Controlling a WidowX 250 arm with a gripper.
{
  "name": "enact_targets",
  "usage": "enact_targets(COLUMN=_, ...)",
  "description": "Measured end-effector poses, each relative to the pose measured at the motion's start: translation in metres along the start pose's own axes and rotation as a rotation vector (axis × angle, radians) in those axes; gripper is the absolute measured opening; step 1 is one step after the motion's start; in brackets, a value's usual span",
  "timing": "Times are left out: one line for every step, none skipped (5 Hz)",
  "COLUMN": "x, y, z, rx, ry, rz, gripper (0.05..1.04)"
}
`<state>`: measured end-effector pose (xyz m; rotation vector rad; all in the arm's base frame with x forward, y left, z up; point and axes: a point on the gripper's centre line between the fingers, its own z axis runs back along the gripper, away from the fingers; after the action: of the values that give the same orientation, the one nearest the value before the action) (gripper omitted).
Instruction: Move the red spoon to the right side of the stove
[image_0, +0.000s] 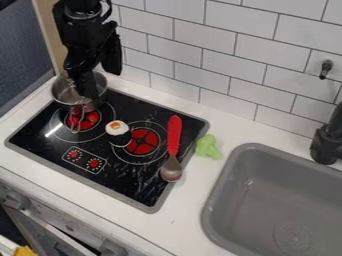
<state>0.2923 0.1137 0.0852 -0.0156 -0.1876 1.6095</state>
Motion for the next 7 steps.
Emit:
enact_targets(x=-0.002, y=0.003, z=-0.010, rx=0.034, ry=0.003, rz=-0.012, gripper=1.001)
enact_targets(x=-0.017, y=-0.007, z=-0.021, rx=0.067, ry=-0.054, rz=-0.171, gripper=1.001)
enact_targets(x=-0.033, y=-0.025, z=-0.032, rx=0.054, ry=-0.068, rz=-0.336, gripper=1.001)
enact_targets(x=-0.059, y=-0.040, z=-0.049, rx=0.032, ry=-0.095, rz=-0.580, gripper=1.001)
enact_targets(x=-0.076, y=-0.051, z=-0.065, rx=-0.010, ry=-0.046, rz=-0.739, gripper=1.001)
enact_targets(x=-0.101, y=-0.051, z=-0.076, rx=-0.007, ry=0.001, rz=-0.861, gripper=1.001)
enact_targets(x=-0.109, y=-0.043, z=-0.092, rx=0.052, ry=0.048, rz=-0.897, gripper=1.001)
